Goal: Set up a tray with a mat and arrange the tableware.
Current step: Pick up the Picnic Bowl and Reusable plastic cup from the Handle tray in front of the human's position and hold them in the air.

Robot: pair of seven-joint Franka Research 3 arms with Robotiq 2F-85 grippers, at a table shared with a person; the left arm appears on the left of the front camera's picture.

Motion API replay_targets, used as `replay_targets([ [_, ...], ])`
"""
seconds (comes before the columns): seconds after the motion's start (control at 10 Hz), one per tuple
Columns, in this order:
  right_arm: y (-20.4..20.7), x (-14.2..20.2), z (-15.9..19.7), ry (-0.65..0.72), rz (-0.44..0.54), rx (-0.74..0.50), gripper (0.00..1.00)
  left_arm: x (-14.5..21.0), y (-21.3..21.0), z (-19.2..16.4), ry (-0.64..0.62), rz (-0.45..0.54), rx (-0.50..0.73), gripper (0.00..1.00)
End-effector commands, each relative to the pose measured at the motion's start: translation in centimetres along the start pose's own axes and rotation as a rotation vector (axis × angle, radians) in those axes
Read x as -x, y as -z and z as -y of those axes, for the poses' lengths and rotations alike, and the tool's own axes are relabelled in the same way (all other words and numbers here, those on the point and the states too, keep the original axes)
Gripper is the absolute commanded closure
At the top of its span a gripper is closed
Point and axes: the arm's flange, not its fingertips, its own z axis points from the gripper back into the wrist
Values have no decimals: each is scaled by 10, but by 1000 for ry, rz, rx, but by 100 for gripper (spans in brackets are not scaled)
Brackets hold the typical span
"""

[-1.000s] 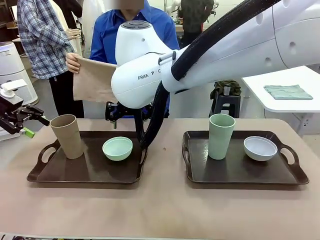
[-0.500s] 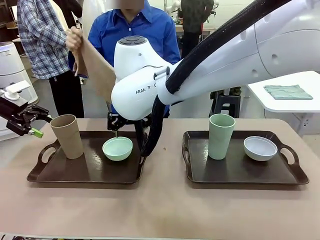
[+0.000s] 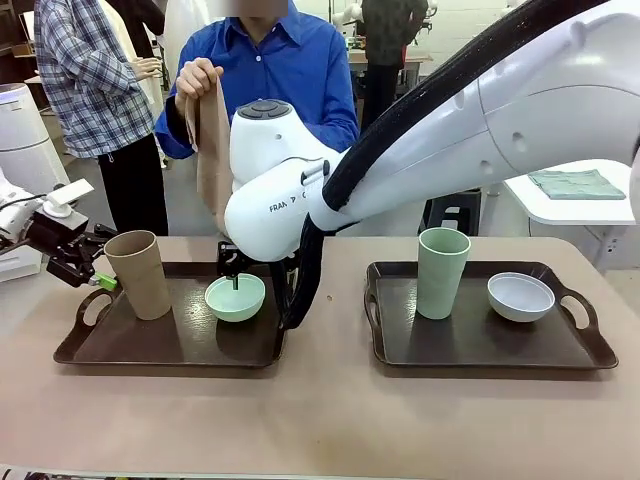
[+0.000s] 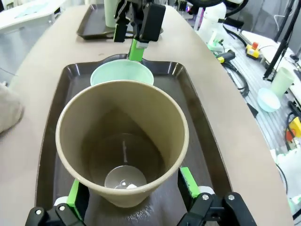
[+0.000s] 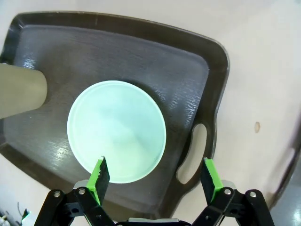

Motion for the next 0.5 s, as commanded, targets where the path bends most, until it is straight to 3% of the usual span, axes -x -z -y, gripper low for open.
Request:
replay_targets([
  [0.0,13,3,-2,-2,49,12,0,1,4,-2,44,26,-26,0],
  [0.4,42,-3,-10,-32,40,16,0,-6,26,-13,64,23,6,0],
])
